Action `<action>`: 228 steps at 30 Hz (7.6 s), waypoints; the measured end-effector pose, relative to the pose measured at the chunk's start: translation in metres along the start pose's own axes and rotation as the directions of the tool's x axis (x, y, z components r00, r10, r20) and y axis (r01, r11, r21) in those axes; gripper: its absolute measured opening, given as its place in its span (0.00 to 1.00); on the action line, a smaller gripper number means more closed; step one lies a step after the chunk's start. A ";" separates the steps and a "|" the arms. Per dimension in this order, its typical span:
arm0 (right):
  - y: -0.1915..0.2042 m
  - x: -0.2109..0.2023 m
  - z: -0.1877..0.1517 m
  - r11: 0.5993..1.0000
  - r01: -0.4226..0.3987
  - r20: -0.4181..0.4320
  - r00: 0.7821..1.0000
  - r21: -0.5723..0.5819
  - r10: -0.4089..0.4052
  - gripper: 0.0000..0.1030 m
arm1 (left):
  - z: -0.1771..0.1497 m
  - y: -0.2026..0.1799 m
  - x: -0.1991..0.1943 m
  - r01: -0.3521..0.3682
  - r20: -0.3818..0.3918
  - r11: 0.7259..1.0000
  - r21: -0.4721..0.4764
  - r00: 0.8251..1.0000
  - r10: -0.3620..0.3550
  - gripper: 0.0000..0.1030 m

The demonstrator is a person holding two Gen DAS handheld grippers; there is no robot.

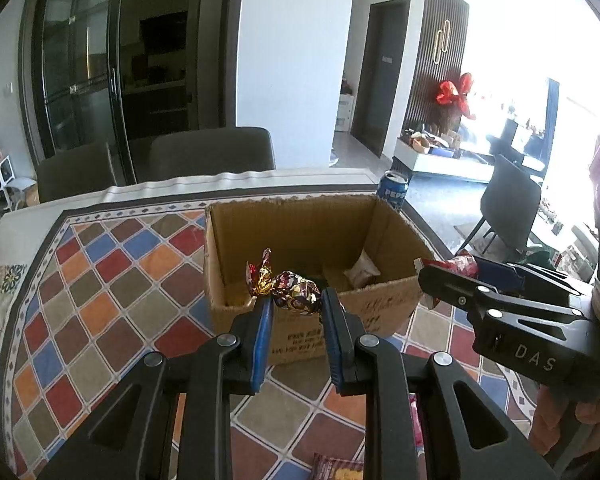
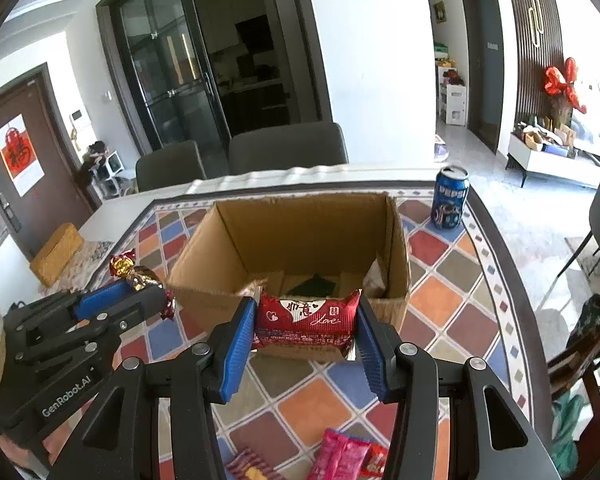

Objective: Organize snacks
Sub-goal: 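Carry both candies over the box and open both tools, then move both open tools back toward the remaining snacks on the table, then grasp the green lollipop with the right tool while the left grasps the pink candy bag, then carry the lollipop and pink bag into the box and open both tools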

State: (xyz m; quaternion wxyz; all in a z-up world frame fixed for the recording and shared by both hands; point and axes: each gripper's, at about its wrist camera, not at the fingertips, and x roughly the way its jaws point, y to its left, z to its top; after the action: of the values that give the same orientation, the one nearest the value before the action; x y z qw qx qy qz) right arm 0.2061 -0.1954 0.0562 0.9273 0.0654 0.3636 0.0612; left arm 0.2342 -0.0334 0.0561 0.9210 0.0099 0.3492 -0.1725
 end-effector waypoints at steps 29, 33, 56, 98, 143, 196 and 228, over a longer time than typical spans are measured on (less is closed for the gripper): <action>-0.013 0.045 0.039 0.999 0.029 0.017 0.999 -0.028 -0.028 0.48 | 0.039 0.014 0.058 -0.027 -0.030 1.000 -0.006 0.999 0.026 0.24; -0.014 0.052 0.039 0.999 0.034 0.007 0.999 -0.031 -0.034 0.48 | 0.040 0.016 0.067 -0.035 -0.042 0.999 -0.009 0.999 0.034 0.24; -0.018 0.014 0.020 0.997 0.078 0.035 0.996 -0.029 -0.077 0.60 | 0.018 -0.005 0.026 -0.029 0.003 0.999 0.022 1.000 0.029 0.43; -0.093 -0.051 -0.116 0.985 0.148 -0.094 0.986 0.087 -0.140 0.60 | -0.093 -0.120 0.029 0.163 -0.201 0.977 0.140 0.971 -0.133 0.50; -0.115 0.009 -0.190 0.978 0.128 -0.319 0.945 0.164 -0.070 0.44 | -0.154 -0.124 0.112 0.166 -0.441 0.982 0.093 0.891 -0.109 0.51; -0.073 -0.010 -0.137 0.995 0.028 -0.180 0.984 0.094 -0.011 0.27 | -0.102 -0.091 0.047 0.127 -0.232 0.991 0.031 0.966 -0.117 0.38; -0.024 -0.013 -0.010 0.998 -0.060 0.052 0.997 0.015 0.059 0.27 | -0.001 -0.027 0.005 0.019 0.005 1.000 -0.005 1.000 -0.019 0.38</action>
State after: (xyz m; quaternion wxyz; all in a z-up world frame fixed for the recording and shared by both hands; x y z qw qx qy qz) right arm 0.1914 -0.2204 0.0534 0.9336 0.0854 0.3378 0.0840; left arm 0.2281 -0.0602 0.0546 0.9201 0.0038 0.3476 -0.1803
